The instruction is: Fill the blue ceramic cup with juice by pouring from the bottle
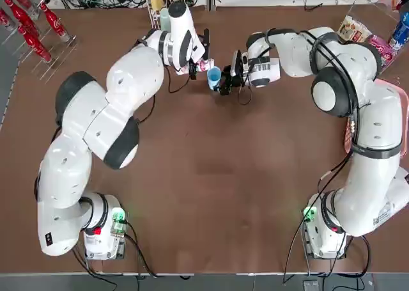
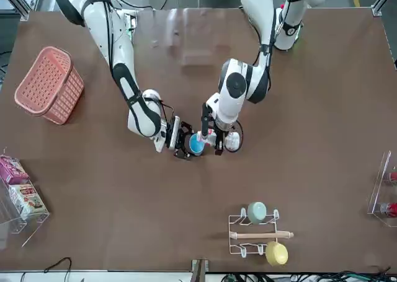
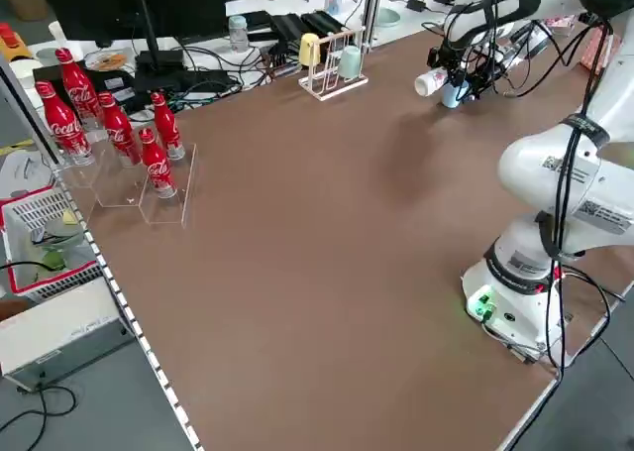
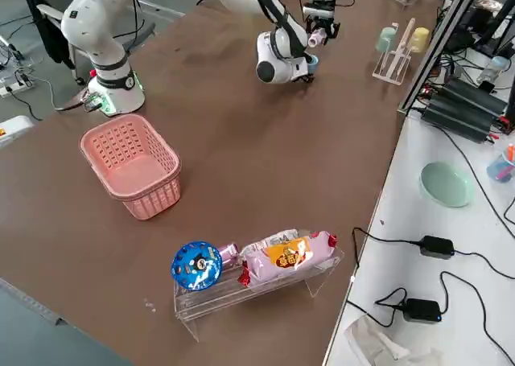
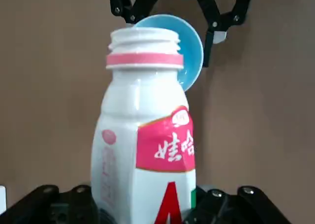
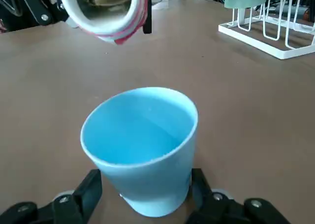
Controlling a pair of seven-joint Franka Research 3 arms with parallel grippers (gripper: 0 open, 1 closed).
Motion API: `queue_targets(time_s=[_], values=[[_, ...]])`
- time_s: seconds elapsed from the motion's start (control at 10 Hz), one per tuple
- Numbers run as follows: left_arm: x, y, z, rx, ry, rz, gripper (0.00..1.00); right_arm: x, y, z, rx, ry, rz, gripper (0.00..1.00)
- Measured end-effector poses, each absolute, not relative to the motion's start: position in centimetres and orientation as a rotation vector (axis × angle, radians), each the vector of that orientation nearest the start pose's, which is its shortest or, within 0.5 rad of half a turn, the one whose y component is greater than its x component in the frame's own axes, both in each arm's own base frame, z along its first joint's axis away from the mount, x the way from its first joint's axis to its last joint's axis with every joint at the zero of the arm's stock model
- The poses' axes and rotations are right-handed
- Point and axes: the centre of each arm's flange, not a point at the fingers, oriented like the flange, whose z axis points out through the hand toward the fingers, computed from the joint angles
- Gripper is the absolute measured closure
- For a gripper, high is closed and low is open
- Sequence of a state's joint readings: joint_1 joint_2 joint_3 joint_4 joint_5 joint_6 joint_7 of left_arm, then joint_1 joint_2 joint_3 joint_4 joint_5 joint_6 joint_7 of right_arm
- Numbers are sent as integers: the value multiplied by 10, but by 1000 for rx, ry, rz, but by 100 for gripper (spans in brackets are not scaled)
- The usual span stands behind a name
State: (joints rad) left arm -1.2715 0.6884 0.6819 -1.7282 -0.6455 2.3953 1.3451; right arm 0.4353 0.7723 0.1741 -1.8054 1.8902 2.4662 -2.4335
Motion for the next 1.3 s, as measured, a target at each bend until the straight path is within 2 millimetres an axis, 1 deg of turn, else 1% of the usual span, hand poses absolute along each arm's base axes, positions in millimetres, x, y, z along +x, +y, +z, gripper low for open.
queue_targets(time_s=[0.4,0.5,1.0,1.3], values=[[534,-422,260,-2112,2264,-263,57,520,357,110,-1793,-1301,-948,18],[534,-421,261,-2092,2260,-257,57,519,357,110,-1793,-1299,-948,18],[533,-429,259,-2061,2256,-249,57,518,358,110,-1793,-1294,-947,18],[533,-429,258,-2056,2251,-246,57,518,358,110,-1793,-1294,-947,18]])
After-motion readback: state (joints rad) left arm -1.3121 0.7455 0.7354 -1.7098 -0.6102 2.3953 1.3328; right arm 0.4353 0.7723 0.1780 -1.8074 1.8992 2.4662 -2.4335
